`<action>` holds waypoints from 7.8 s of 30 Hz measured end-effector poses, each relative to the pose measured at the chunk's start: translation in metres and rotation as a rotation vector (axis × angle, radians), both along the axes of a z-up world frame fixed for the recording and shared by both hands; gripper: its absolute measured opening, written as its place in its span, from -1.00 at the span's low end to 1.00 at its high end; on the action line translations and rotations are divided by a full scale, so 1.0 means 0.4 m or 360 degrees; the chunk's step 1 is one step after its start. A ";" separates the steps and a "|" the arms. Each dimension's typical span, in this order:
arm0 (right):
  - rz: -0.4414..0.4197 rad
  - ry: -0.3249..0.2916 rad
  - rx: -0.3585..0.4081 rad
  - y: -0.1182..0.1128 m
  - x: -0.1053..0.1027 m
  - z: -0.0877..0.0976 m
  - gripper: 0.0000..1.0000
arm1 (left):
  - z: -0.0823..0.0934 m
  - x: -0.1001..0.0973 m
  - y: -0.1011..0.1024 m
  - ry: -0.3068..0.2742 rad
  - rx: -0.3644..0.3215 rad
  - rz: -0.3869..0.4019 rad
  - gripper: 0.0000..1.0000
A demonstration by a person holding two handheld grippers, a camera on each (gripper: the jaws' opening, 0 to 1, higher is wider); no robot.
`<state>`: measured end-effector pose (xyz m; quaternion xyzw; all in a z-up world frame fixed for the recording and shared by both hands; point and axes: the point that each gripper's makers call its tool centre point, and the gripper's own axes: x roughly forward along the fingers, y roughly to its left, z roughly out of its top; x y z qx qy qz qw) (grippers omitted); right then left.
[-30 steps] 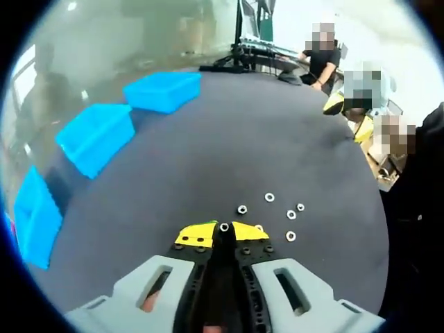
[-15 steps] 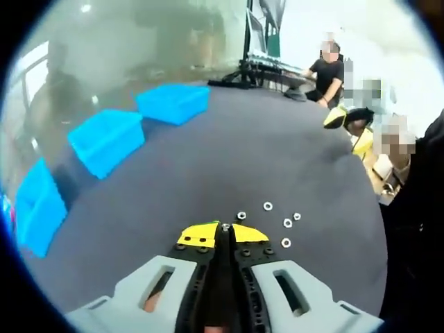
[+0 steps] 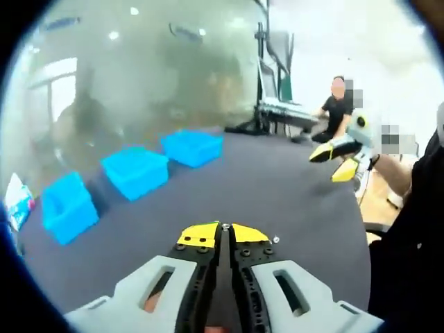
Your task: Sort the screws, nuts, and washers into the corresponding bins
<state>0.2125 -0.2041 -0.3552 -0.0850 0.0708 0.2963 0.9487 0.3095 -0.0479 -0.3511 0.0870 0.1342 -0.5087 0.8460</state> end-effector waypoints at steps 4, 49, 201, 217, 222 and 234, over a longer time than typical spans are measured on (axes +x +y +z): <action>-0.0022 -0.0024 0.0023 -0.001 0.003 0.014 -0.39 | 0.029 -0.032 0.023 -0.0052 -0.0067 0.0049 -0.92; -0.0044 -0.0034 0.0089 0.004 -0.005 0.012 -0.39 | 0.190 0.421 0.281 -0.0302 -0.0265 0.0779 -0.92; -0.0035 -0.0003 0.0127 -0.002 -0.021 -0.016 -0.38 | -0.013 -0.105 0.139 0.0062 0.0263 -0.0131 -0.07; -0.0020 0.0033 0.0123 0.000 -0.016 -0.047 -0.38 | -0.074 -0.038 0.000 0.0109 0.0449 -0.0220 -0.07; -0.0032 0.0037 0.0118 -0.007 -0.015 -0.052 -0.38 | -0.108 -0.013 -0.048 0.0129 0.0524 -0.0263 -0.08; -0.0043 0.0047 0.0126 -0.012 -0.014 -0.060 -0.38 | -0.165 0.025 -0.121 0.0202 0.0595 -0.0331 -0.14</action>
